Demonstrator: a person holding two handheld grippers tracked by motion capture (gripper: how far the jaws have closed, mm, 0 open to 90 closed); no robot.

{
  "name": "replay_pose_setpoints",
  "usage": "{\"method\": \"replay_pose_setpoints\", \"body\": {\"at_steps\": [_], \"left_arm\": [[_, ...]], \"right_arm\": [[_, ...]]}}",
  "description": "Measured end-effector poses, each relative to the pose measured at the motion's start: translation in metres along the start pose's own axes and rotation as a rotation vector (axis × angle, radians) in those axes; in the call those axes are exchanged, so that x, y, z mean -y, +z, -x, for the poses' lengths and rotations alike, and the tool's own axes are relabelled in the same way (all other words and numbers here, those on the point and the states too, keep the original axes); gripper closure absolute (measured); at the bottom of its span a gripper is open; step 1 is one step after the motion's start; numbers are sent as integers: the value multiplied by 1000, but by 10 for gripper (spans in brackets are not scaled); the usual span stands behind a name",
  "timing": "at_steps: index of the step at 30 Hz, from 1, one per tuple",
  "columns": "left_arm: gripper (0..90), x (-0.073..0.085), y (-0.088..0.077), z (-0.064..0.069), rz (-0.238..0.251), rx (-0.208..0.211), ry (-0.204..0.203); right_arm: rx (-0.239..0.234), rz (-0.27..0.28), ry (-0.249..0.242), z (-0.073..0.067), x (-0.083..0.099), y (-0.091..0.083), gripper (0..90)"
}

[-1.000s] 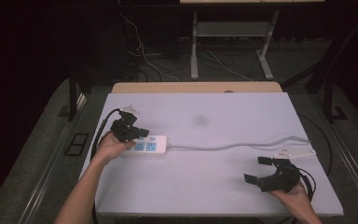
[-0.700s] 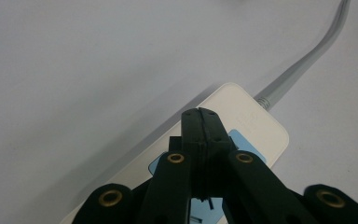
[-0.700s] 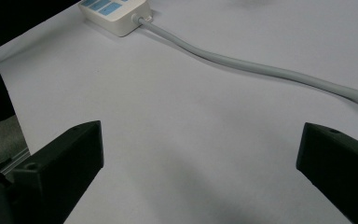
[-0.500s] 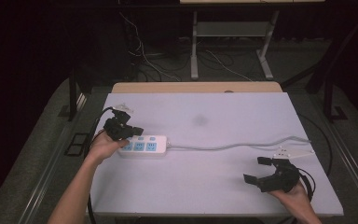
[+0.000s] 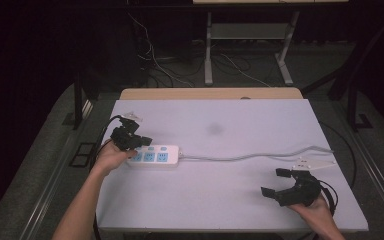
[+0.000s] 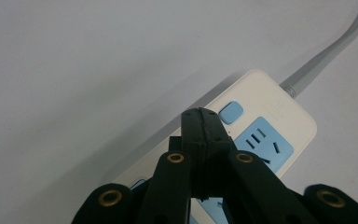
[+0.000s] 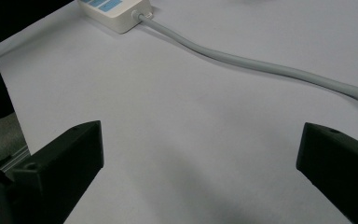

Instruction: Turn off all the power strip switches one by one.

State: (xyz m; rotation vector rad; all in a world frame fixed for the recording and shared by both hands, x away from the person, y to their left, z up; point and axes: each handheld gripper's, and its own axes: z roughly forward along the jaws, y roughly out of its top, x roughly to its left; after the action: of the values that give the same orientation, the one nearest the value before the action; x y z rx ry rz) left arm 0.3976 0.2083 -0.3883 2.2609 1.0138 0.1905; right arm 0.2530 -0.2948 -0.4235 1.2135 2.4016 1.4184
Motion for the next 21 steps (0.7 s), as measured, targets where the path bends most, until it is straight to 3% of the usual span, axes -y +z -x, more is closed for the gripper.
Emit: {"method": "replay_pose_setpoints", "body": {"at_steps": [21], "left_arm": [[892,6,16,-4,-34,4,-13]], "right_arm": [[0,-10,-8,-1,1,1,2]]}}
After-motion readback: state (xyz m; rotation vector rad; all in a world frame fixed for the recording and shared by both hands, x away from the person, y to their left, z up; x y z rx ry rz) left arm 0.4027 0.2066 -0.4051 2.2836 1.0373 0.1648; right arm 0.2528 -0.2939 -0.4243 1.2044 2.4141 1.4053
